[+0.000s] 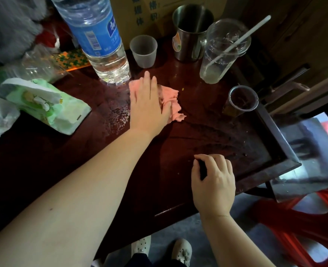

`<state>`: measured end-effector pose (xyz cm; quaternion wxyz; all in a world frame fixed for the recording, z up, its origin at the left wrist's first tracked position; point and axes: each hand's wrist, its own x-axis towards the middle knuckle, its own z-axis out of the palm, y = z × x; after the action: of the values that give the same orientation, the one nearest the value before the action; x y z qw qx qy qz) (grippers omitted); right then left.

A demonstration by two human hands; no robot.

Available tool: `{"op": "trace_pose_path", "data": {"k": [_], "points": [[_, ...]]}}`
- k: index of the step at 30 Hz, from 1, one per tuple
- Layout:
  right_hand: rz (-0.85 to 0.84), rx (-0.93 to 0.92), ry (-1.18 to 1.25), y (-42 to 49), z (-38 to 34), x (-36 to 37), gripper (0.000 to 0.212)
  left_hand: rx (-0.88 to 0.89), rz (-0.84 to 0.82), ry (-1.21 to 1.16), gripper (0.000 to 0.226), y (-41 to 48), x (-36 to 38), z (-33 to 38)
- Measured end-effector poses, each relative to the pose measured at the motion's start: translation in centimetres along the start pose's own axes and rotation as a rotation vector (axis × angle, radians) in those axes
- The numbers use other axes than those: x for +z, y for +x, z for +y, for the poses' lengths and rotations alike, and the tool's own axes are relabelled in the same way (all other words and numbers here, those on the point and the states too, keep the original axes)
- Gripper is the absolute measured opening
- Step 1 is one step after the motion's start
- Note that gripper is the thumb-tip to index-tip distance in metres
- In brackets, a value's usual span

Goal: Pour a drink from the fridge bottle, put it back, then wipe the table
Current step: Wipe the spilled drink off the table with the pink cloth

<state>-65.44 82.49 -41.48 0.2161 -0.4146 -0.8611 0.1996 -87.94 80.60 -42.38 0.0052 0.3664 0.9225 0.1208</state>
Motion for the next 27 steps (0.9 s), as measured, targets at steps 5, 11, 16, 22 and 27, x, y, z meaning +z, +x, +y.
{"op": "trace_pose_path", "data": {"k": [5, 11, 16, 22, 27], "points": [[0.006, -0.013, -0.002, 0.0, 0.0, 0.0, 0.012, 0.090, 0.000, -0.089, 0.058, -2.1, -0.7, -0.3], [0.020, -0.011, 0.013, -0.2, 0.0, -0.1, 0.012, 0.311, -0.085, -0.157, 0.056, -7.8, -1.8, -2.4], [0.021, -0.012, 0.016, -0.1, 0.0, 0.0, 0.011, 0.321, -0.120, -0.143, 0.051, -15.2, -3.2, -3.4], [0.034, -0.017, 0.008, -0.2, 0.1, -0.1, 0.011, 0.232, -0.073, -0.093, 0.053, -15.3, -2.6, -2.3], [0.025, -0.019, -0.002, -0.1, 0.0, 0.0, 0.011, 0.181, -0.084, -0.044, 0.055, -8.4, -0.8, -1.2]]}}
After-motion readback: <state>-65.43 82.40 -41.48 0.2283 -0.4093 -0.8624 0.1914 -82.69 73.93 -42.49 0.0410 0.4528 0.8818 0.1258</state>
